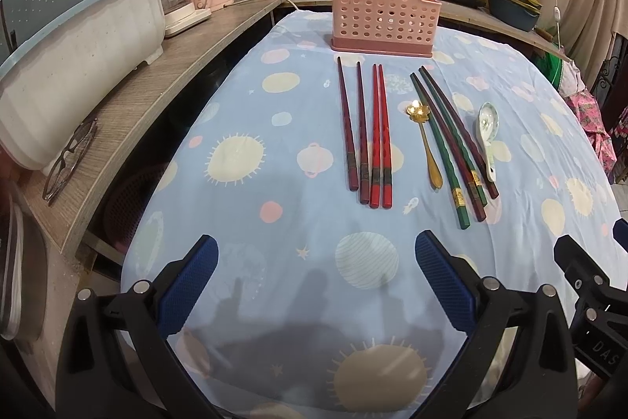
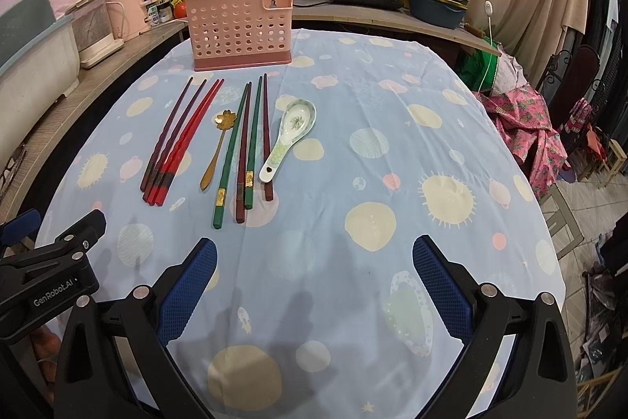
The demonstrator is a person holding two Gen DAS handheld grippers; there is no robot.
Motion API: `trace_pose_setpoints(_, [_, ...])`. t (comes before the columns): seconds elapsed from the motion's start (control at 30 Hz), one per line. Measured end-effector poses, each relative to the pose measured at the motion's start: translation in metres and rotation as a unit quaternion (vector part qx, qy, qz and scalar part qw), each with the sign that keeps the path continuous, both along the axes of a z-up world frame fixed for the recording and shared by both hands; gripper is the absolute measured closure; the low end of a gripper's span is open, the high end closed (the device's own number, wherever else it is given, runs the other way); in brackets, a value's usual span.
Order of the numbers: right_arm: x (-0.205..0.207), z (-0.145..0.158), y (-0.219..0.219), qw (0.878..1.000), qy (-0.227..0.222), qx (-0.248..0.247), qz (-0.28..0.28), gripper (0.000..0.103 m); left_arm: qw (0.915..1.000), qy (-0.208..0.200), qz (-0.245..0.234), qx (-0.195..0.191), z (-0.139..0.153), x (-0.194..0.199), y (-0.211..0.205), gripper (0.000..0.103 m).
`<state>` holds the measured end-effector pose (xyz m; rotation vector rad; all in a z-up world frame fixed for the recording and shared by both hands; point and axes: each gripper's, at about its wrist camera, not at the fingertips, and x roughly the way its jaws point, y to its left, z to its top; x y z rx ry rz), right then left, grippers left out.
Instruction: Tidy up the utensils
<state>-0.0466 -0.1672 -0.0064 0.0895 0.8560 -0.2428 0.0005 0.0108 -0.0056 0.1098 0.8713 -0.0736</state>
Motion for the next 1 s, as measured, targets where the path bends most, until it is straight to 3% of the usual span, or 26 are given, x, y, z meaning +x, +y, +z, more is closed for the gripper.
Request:
trace_pose_setpoints(0.4, [0.011, -0.007, -0.013, 1.000, 0.002, 0.024, -0.006, 0.007, 0.9998, 0.014, 0.013, -0.007, -0.006, 0.019, 0.010, 0.007])
trace_pose_setpoints(0.6, [0.043, -0.013, -0.021, 0.999, 0.000, 0.043, -0.008, 0.009, 0.9992, 0.019, 0.033, -0.012, -0.011, 0.045, 0.021, 0.007])
trace_pose_setpoints(0.7, [0.065, -0.018, -0.022, 0.998, 0.003, 0.057, -0.002, 0.017, 0.9990, 0.023, 0.039, -0.009, -0.015, 0.057, 0.023, 0.007])
trace_pose_setpoints(0.93, [0.108, -0.036, -0.024, 0.994, 0.025, 0.110, 0.015, 0.049, 0.9990, 0.031, 0.033, -0.004, -0.023, 0.074, 0.020, 0.007])
trace_pose_setpoints(1.0, [0.115, -0.040, -0.024, 0.992, 0.030, 0.119, 0.015, 0.053, 0.9988, 0.036, 0.032, -0.007, -0.025, 0.078, 0.021, 0.007])
